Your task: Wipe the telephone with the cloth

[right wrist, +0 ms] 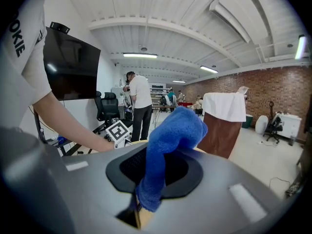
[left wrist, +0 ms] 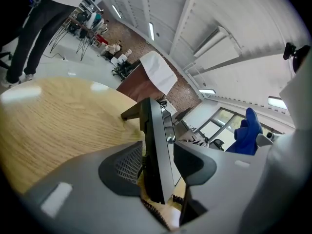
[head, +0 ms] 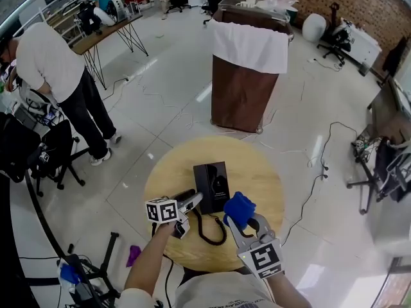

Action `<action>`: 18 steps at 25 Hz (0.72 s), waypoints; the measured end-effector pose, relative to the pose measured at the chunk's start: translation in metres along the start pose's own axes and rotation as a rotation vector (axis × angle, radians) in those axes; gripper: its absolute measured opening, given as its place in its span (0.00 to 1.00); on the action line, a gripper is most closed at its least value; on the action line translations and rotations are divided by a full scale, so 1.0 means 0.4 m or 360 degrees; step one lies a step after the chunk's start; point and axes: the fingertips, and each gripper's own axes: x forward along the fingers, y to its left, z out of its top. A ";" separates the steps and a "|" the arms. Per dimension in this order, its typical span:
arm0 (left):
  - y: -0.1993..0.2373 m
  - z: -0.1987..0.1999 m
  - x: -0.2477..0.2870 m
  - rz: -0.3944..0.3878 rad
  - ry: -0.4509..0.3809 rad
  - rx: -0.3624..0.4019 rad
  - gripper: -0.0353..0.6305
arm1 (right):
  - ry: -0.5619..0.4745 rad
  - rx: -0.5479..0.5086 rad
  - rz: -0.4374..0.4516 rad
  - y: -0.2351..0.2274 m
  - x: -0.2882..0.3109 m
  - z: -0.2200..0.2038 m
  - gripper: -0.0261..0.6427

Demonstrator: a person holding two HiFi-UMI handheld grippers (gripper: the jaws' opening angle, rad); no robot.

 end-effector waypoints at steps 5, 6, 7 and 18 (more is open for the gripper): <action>0.021 -0.019 0.024 -0.0084 0.0058 -0.0096 0.34 | 0.0041 -0.0001 -0.0002 -0.004 0.006 -0.012 0.13; 0.020 -0.019 0.026 -0.0121 0.0057 -0.0146 0.34 | 0.0046 0.0000 -0.0004 -0.006 0.005 -0.012 0.13; 0.015 -0.017 0.028 -0.0164 0.0057 -0.0187 0.34 | 0.0044 0.0002 -0.0008 -0.008 0.004 -0.014 0.13; -0.002 -0.016 0.043 -0.0242 0.0197 -0.0264 0.16 | 0.0045 0.0040 -0.0028 -0.037 0.003 -0.033 0.13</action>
